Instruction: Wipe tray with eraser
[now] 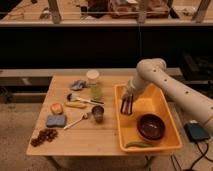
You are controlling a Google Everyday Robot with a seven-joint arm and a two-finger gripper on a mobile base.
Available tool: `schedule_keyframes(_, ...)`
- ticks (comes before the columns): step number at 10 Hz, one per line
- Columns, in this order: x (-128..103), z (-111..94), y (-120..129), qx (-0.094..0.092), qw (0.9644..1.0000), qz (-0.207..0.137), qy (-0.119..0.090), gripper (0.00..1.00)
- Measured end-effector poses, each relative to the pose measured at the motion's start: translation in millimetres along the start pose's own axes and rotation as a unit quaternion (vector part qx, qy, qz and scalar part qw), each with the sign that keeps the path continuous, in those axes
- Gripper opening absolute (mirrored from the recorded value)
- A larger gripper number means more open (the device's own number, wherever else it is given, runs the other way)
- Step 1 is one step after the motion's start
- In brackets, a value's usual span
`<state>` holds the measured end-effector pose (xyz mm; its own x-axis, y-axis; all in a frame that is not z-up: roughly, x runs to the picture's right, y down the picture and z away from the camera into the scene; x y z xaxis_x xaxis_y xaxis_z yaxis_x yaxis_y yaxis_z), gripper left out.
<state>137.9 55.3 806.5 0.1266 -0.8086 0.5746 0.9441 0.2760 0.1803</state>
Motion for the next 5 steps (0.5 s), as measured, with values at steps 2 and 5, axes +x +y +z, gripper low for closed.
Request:
schedule_keyframes(2,2.7,8.1,25.6,-0.014,0.9998,0.013,-0.004,0.00)
schedule_keyframes(5,26.4,23.1,53.2,-0.037,0.9984,0.042,-0.007,0.00)
